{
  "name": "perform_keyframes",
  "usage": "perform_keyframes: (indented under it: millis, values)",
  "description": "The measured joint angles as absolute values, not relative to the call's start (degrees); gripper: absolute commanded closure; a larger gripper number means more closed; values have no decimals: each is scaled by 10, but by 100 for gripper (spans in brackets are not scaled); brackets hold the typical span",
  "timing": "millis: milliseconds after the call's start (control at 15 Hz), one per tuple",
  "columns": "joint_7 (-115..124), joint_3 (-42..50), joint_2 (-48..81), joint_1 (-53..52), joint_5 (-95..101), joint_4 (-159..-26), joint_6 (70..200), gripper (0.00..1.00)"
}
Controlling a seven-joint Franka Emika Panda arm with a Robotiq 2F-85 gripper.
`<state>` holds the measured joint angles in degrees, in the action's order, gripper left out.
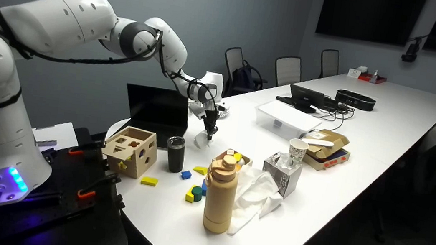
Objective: Use a paper towel to clean the table
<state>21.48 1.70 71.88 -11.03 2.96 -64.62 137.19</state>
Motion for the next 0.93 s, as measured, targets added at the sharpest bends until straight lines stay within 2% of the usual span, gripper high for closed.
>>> perform_keyframes:
  millis: [400,933]
  values:
    - [211,73,716,-109,47,-646,1347,100]
    - [72,13,712,-97,46,-674,1232,100]
